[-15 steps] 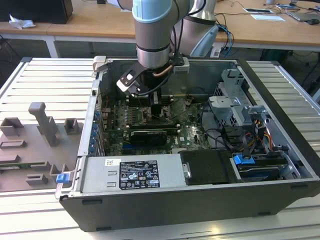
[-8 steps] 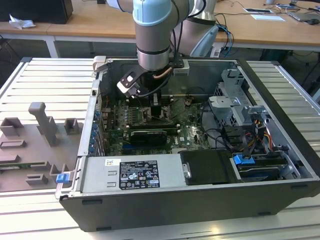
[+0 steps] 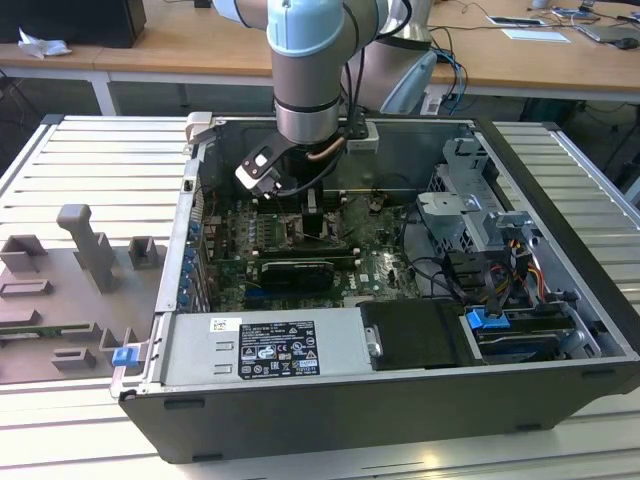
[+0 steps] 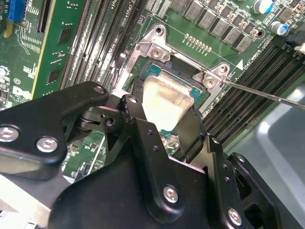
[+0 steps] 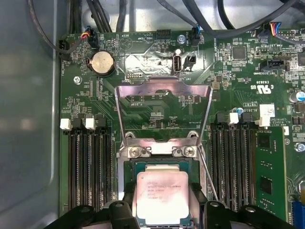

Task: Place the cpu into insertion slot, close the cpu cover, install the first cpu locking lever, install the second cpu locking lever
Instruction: 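Place the cpu into insertion slot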

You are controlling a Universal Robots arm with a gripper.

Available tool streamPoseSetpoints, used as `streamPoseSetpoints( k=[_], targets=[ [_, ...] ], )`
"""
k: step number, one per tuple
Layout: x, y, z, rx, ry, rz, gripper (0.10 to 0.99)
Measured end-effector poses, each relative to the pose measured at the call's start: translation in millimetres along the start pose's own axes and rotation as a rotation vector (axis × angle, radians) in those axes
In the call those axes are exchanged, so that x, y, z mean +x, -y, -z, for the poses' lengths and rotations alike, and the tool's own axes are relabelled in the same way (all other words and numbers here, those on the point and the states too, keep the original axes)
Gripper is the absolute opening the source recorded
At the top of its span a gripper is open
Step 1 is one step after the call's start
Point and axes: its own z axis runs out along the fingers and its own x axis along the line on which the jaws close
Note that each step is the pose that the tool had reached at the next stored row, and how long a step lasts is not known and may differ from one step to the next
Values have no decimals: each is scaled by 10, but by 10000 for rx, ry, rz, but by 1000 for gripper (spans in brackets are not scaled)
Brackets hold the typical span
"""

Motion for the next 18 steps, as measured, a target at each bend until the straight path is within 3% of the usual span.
streamPoseSetpoints(
  k=[6,8,16,17,18],
  targets=[
    [1,0,-7,-5,-10,-2,537],
    [1,1,-6,-3,-4,-1,663],
    [2,-6,77,-1,13,1,663],
    [2,-6,83,-1,21,1,651],
    [3,-7,86,-3,28,1,584]
  ],
)
